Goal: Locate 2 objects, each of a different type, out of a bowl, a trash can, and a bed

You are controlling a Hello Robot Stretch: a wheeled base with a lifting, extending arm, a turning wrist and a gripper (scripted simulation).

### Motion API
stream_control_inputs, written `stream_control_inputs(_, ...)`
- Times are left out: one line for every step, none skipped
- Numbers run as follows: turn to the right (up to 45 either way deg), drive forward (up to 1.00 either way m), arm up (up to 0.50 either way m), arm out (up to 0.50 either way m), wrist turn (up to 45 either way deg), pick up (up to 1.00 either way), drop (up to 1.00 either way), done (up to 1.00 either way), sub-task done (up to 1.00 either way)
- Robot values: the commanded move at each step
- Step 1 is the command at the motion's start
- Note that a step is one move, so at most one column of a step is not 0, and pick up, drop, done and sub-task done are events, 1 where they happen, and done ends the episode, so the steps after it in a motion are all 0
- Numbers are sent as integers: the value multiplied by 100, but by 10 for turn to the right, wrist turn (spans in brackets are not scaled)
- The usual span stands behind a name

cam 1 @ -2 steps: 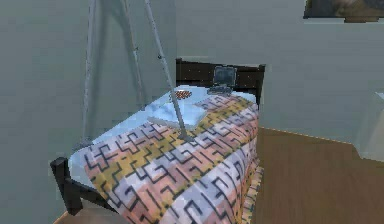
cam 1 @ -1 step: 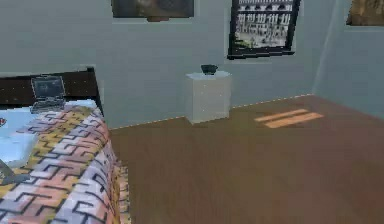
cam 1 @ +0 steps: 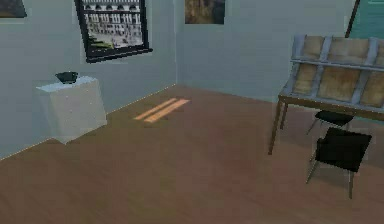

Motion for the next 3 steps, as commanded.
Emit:
stream_control_inputs(0, 60, 0, 0, 0, 0, 0, 0, 0)
stream_control_inputs(210, 0, 0, 0, 0, 0, 0, 0, 0)
stream_control_inputs(0, 5, 0, 0, 0, 0, 0, 0, 0)
